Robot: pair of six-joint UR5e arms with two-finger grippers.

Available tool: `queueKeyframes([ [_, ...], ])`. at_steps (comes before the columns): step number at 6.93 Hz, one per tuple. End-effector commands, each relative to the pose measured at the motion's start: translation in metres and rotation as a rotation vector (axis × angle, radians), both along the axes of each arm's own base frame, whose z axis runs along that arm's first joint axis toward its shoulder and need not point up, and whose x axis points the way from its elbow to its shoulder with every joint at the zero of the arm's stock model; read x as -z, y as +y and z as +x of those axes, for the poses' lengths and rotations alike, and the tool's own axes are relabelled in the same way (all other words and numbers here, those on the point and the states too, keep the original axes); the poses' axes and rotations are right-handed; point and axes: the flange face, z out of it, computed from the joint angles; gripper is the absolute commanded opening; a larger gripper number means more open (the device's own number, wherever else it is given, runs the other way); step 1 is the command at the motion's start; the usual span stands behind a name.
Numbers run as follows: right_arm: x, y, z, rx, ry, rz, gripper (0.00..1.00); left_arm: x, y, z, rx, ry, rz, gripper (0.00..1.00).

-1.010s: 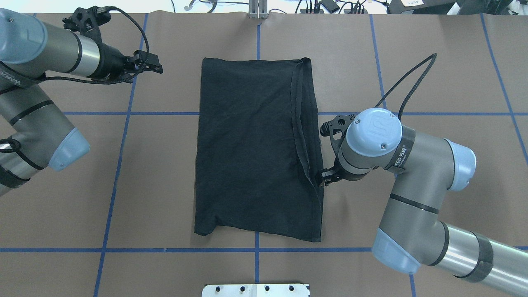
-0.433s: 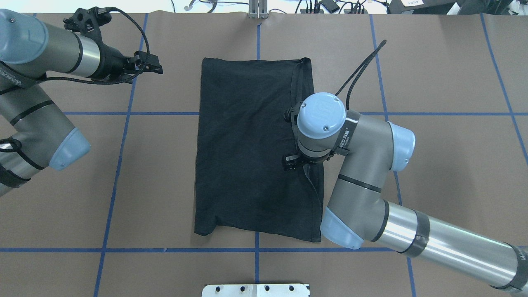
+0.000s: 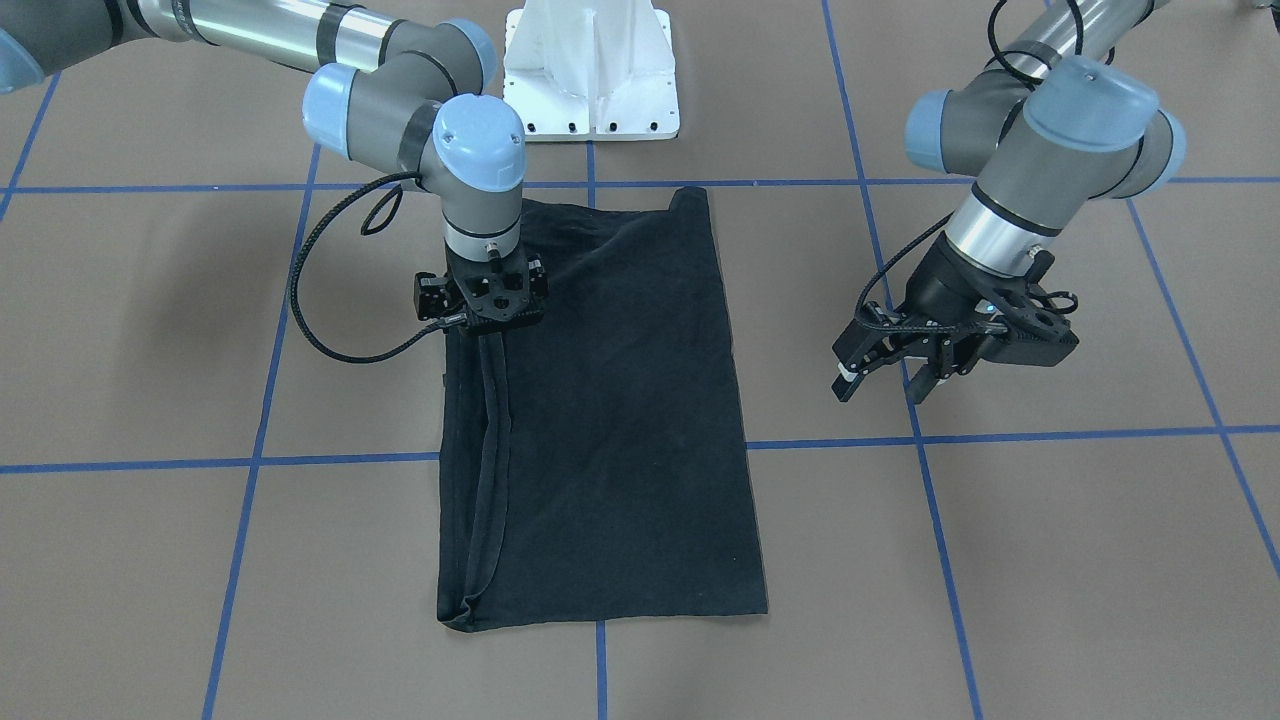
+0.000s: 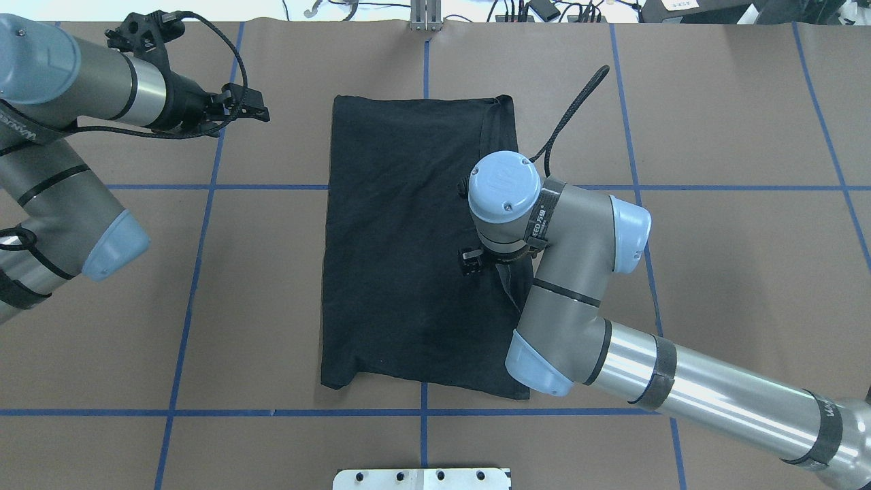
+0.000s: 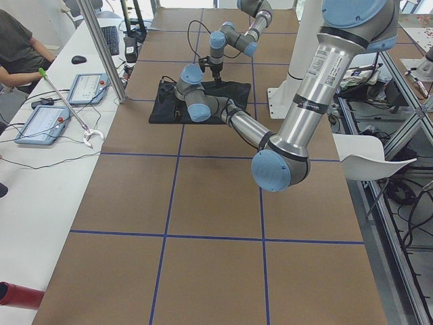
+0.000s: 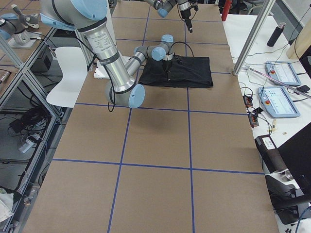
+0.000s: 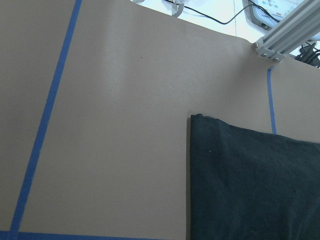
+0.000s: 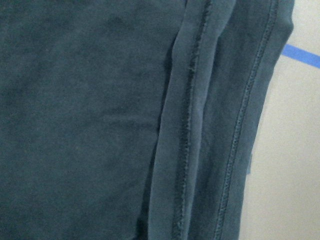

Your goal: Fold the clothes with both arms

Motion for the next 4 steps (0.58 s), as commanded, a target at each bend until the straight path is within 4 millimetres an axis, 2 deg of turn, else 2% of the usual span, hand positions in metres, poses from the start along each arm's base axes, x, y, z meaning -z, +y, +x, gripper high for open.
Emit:
queueKeyframes([
  [1, -0.010, -0.002, 0.002, 0.000, 0.017, -0.014, 1.00, 0.001, 0.000, 0.000, 0.000, 0.001, 0.001, 1.00],
  [4, -0.032, 0.008, 0.002, 0.014, 0.045, -0.032, 1.00, 0.004, 0.001, -0.002, 0.001, 0.006, 0.003, 1.00],
])
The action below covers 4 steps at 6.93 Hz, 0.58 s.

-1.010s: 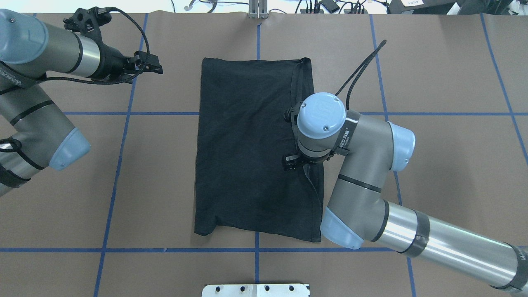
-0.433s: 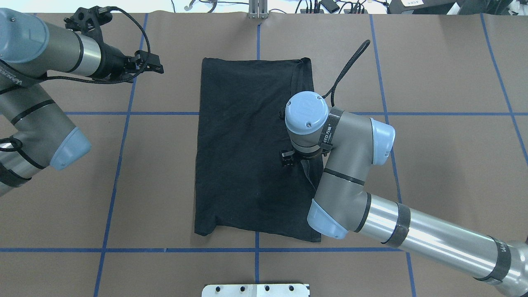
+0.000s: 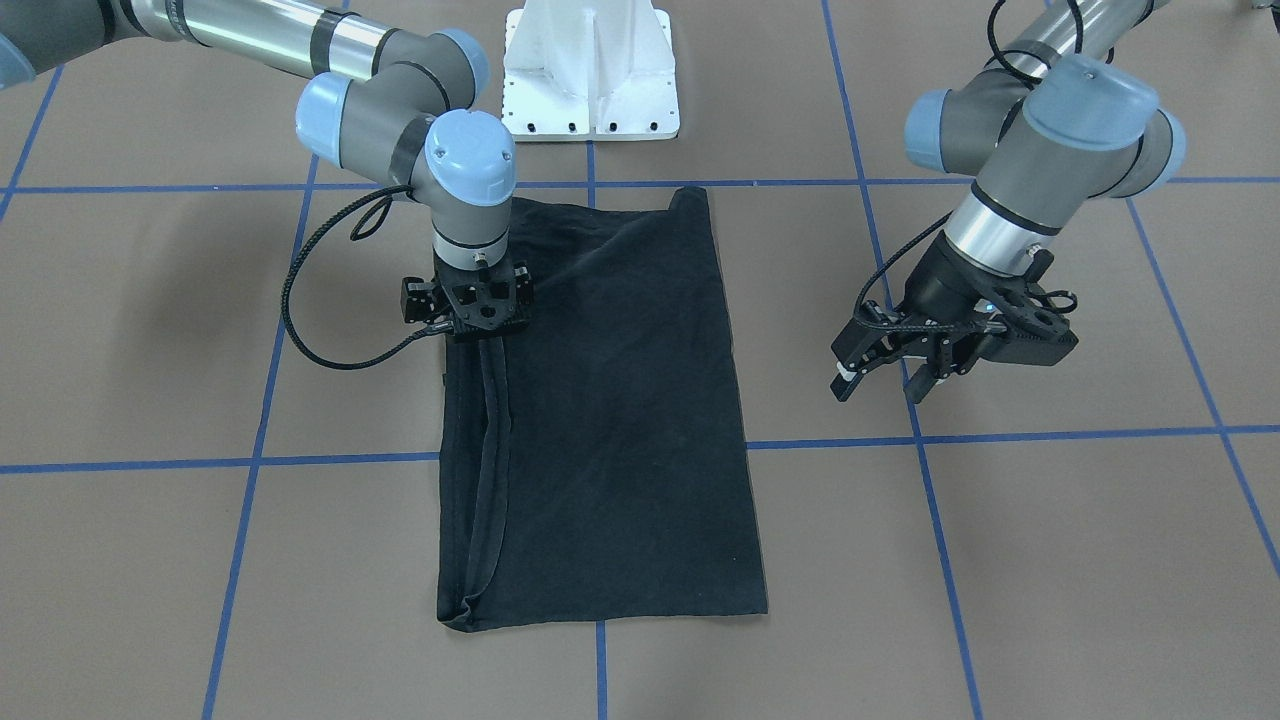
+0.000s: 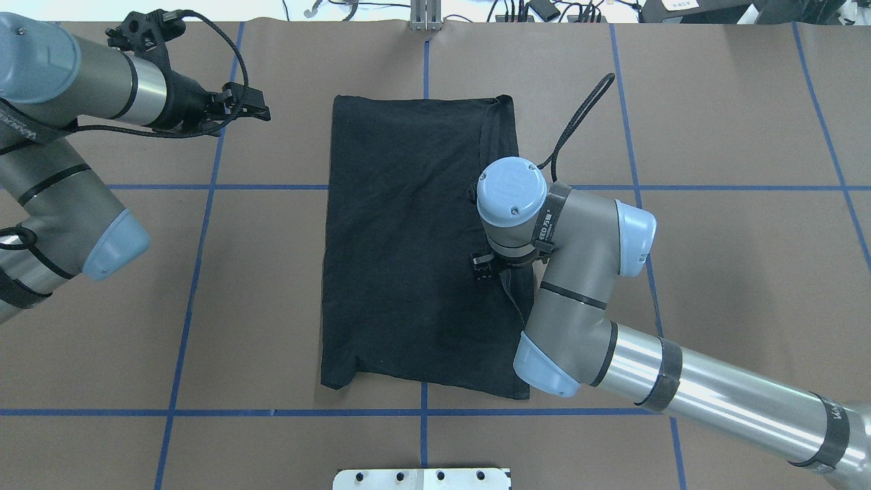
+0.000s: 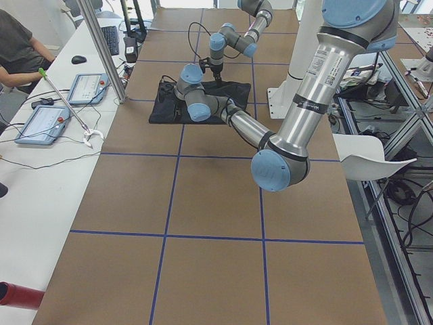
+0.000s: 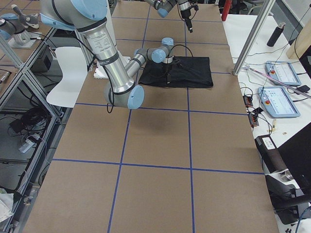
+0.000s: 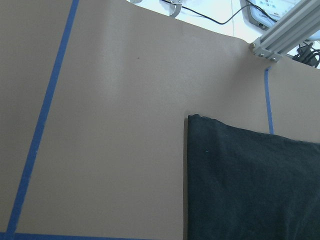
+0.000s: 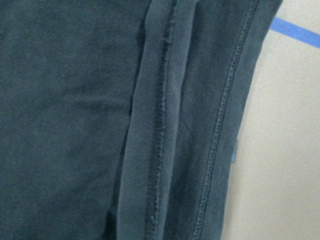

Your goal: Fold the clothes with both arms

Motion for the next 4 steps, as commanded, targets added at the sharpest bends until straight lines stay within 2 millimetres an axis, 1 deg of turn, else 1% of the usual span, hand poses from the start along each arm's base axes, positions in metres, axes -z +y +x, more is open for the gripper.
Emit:
queueKeyframes([
  [1, -0.013, 0.004, 0.002, 0.005, 0.017, -0.012, 1.00, 0.002, 0.001, -0.002, 0.002, 0.003, 0.000, 1.00],
  [2, -0.014, 0.001, 0.005, 0.000, 0.016, -0.011, 1.00, 0.003, 0.001, -0.001, 0.002, 0.005, 0.000, 1.00],
  [3, -0.022, -0.008, 0.017, 0.011, 0.021, -0.006, 1.00, 0.003, 0.001, -0.001, 0.002, 0.006, -0.002, 1.00],
  [4, -0.039, -0.016, 0.029, 0.022, 0.038, -0.007, 1.00, 0.002, 0.001, 0.000, 0.003, 0.005, -0.003, 1.00],
])
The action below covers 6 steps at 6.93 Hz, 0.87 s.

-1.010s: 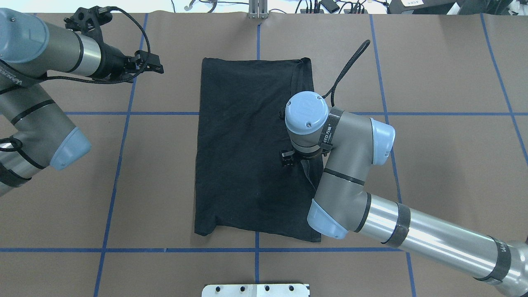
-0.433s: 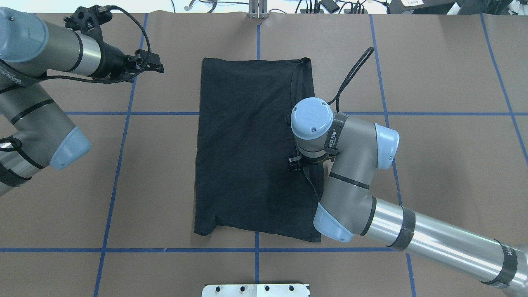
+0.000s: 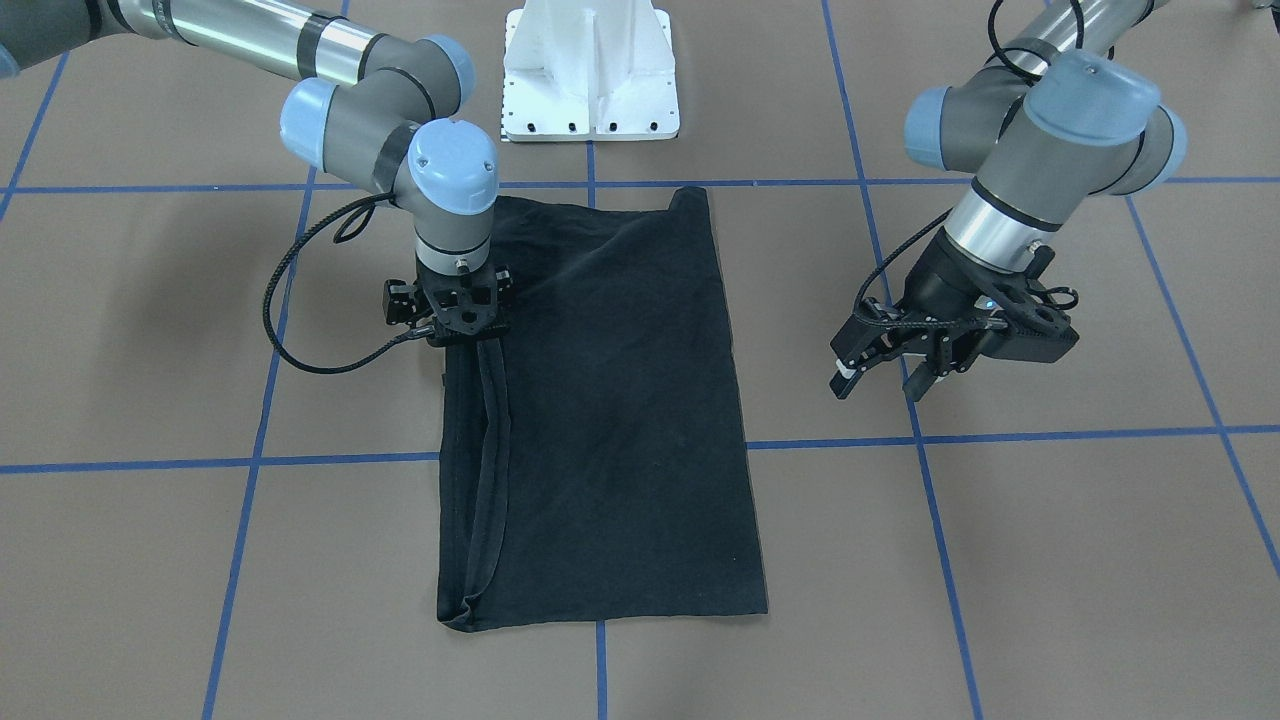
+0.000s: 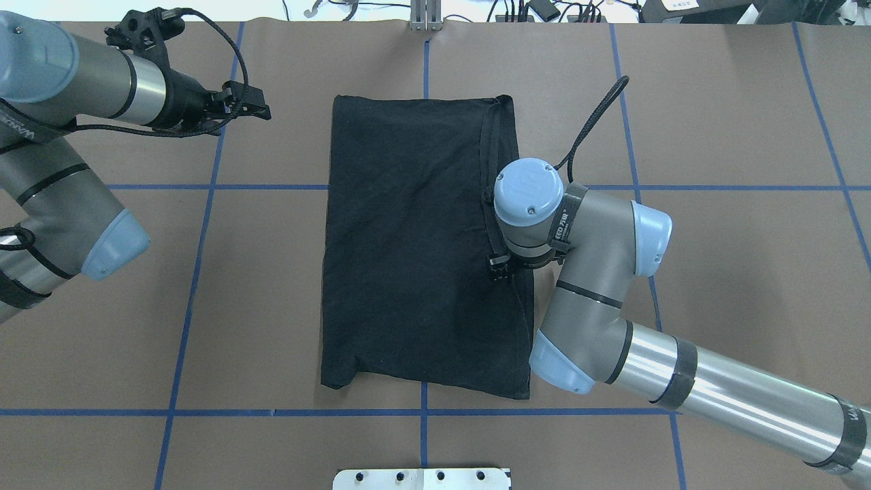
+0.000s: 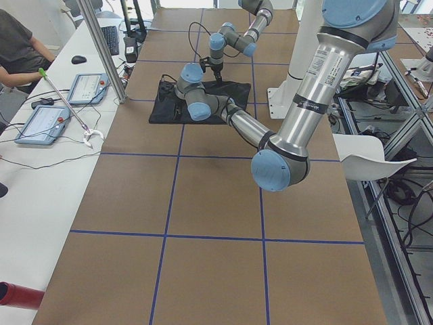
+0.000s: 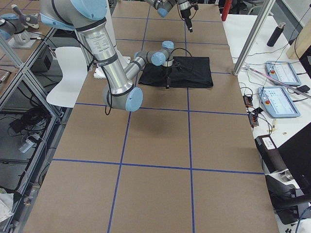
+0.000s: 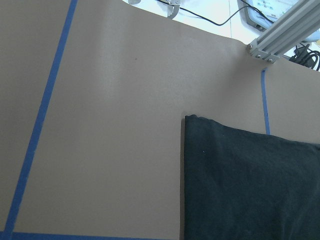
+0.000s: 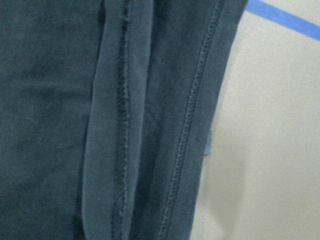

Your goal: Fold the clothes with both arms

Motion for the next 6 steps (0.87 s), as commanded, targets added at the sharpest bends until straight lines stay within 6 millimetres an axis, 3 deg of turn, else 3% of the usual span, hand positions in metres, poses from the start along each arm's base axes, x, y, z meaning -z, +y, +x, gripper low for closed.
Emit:
queueKeyframes([
  [1, -0.024, -0.013, 0.025, 0.018, 0.019, 0.005, 1.00, -0.001, -0.001, 0.001, 0.001, -0.002, -0.004, 1.00],
  [3, -0.034, -0.012, 0.047, 0.034, 0.006, 0.006, 1.00, -0.003, -0.002, 0.002, 0.002, -0.005, -0.006, 1.00],
  [4, -0.028, -0.014, 0.054, 0.035, -0.022, -0.010, 1.00, -0.004, -0.002, 0.002, 0.002, -0.006, -0.006, 1.00],
  [6, -0.036, -0.012, 0.058, 0.034, -0.018, -0.018, 1.00, -0.004, -0.002, 0.003, -0.001, -0.009, -0.004, 1.00],
])
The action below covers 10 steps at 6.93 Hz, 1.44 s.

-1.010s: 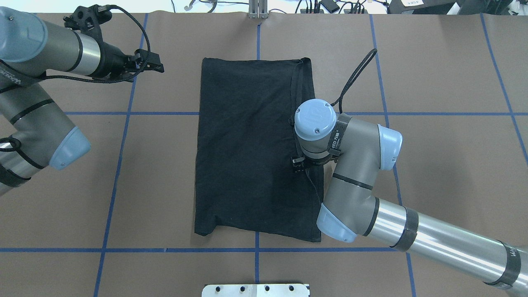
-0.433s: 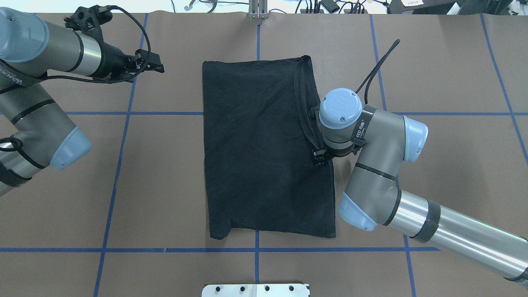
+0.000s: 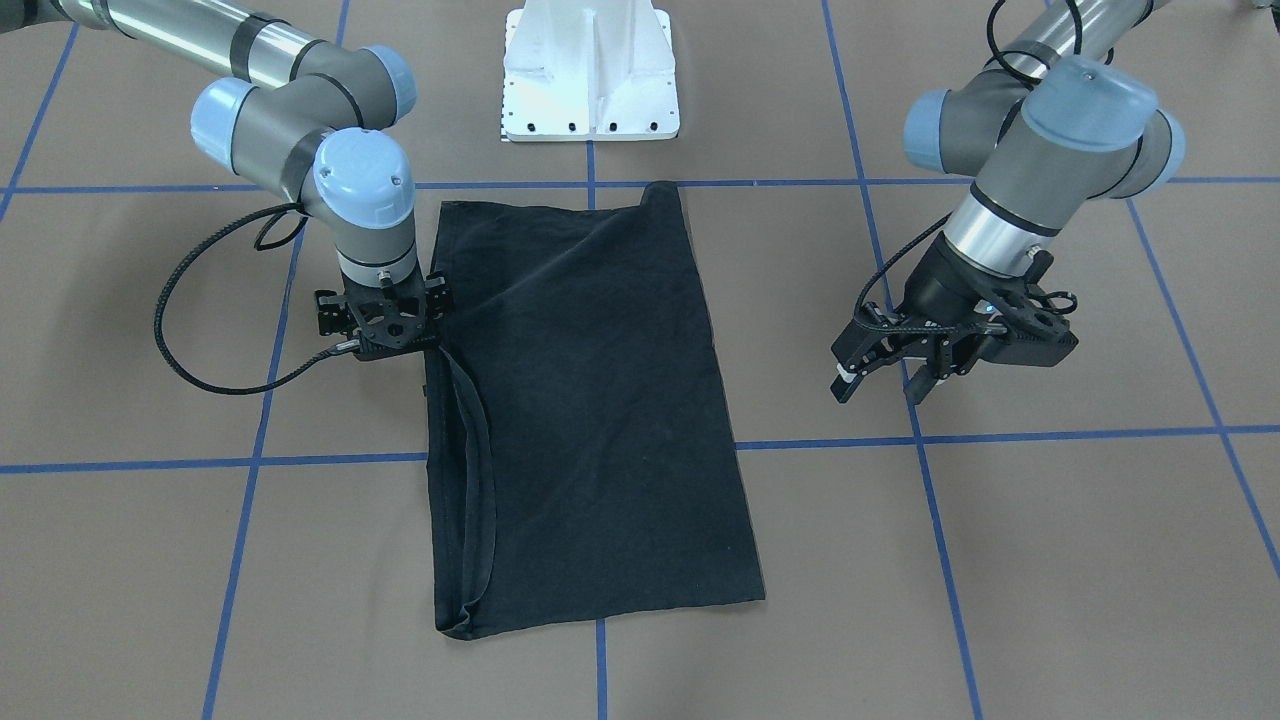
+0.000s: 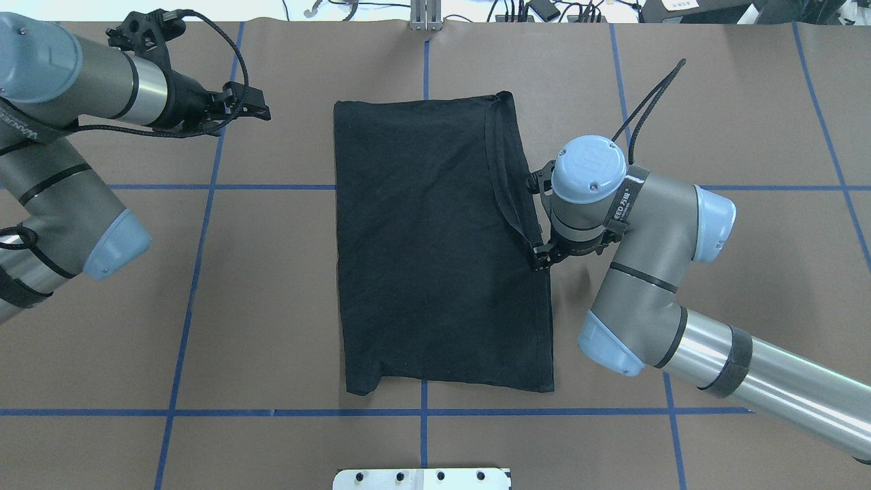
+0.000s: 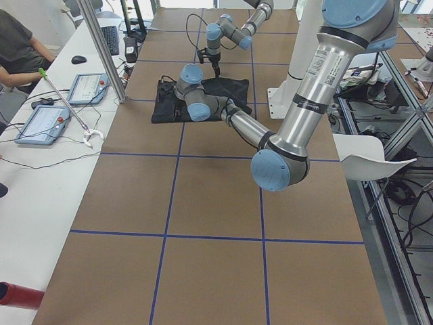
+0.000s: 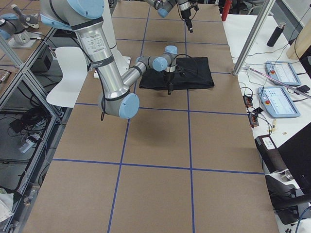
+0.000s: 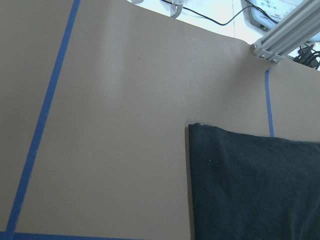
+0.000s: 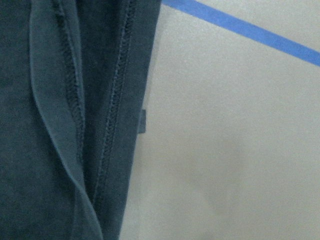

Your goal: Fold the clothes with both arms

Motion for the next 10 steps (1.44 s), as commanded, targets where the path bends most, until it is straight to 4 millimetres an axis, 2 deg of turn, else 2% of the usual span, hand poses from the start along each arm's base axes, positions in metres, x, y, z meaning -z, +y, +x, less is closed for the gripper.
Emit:
queueKeyframes([
  [1, 0.002, -0.004, 0.008, -0.008, -0.011, -0.003, 1.00, -0.001, 0.000, 0.001, -0.002, -0.002, 0.002, 1.00],
  [2, 0.021, -0.010, 0.019, -0.024, -0.045, 0.019, 1.00, -0.001, 0.000, 0.001, -0.004, -0.002, 0.003, 1.00],
  [3, 0.054, -0.012, 0.016, -0.028, -0.086, 0.056, 1.00, -0.001, 0.000, 0.001, -0.004, -0.002, 0.003, 1.00],
  [5, 0.077, -0.021, -0.008, -0.034, -0.077, 0.096, 1.00, -0.002, 0.000, 0.000, -0.005, -0.003, 0.002, 1.00],
  [6, 0.084, -0.028, -0.033, -0.036, -0.046, 0.116, 1.00, -0.004, 0.001, -0.001, -0.005, -0.006, -0.001, 1.00],
  [7, 0.088, -0.041, -0.050, -0.041, -0.012, 0.128, 1.00, -0.006, 0.001, 0.001, -0.008, -0.009, -0.005, 1.00],
  [10, 0.072, -0.060, -0.052, -0.016, 0.045, 0.164, 1.00, -0.010, -0.002, 0.001, -0.007, -0.013, -0.009, 1.00],
])
